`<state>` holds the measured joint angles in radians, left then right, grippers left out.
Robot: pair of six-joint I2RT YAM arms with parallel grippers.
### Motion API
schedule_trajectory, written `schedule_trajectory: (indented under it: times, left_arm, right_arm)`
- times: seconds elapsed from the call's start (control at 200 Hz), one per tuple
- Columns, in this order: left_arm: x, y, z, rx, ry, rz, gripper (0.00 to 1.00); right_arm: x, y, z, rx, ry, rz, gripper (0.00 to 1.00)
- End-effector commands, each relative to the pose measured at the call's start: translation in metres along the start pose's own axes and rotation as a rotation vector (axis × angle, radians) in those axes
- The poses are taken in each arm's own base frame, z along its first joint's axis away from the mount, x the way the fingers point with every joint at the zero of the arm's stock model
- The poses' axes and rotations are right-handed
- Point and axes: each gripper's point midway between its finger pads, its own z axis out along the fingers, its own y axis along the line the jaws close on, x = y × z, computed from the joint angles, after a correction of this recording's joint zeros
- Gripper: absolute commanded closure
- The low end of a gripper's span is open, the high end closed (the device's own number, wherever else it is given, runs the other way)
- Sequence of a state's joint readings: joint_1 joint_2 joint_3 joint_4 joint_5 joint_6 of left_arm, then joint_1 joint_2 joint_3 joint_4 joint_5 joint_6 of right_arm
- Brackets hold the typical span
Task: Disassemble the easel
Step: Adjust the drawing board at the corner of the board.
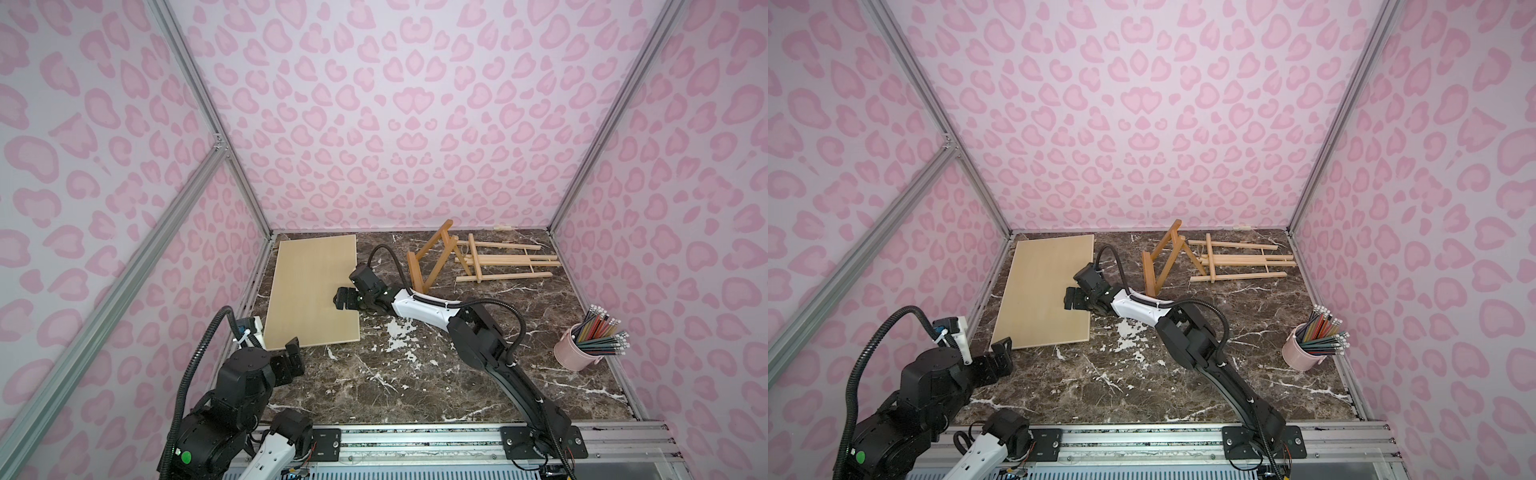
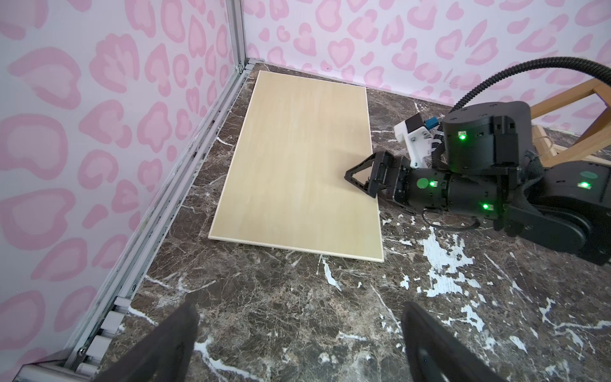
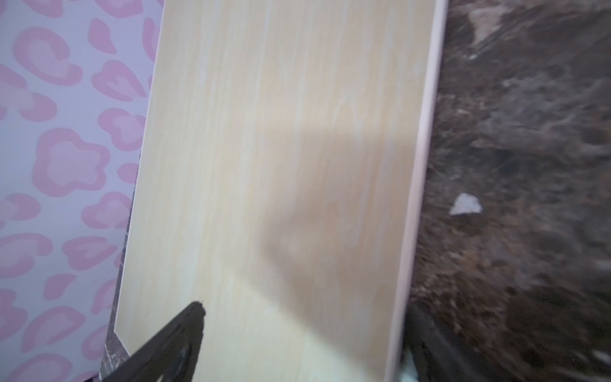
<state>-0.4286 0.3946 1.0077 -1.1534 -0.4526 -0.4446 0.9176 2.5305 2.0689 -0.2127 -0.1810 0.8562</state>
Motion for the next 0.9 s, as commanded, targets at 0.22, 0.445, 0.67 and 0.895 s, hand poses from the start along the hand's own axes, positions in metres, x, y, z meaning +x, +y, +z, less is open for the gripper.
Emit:
schedule_trajectory:
  times: [0.22, 0.445, 0.67, 0.895]
  left_arm:
    - [-0.004, -0.002, -0.001, 0.013, -0.022, -0.005, 0.03]
    - [-0.004, -0.003, -0.001, 0.016, -0.022, -0.005, 0.03]
    - [-0.004, -0.003, 0.000, 0.014, -0.021, -0.003, 0.03]
    - [-0.004, -0.002, 0.000, 0.012, -0.019, -0.002, 0.03]
  right_arm:
    - [0.017, -0.047, 0.008, 0.105, 0.108, 0.072, 0.04]
    - [0.003, -0.050, 0.014, 0.093, 0.110, 0.055, 0.05]
    - [0.009, -0.020, 0.024, 0.042, 0.133, -0.012, 0.05]
    - [0.009, -0.007, 0.027, 0.028, 0.122, -0.044, 0.05]
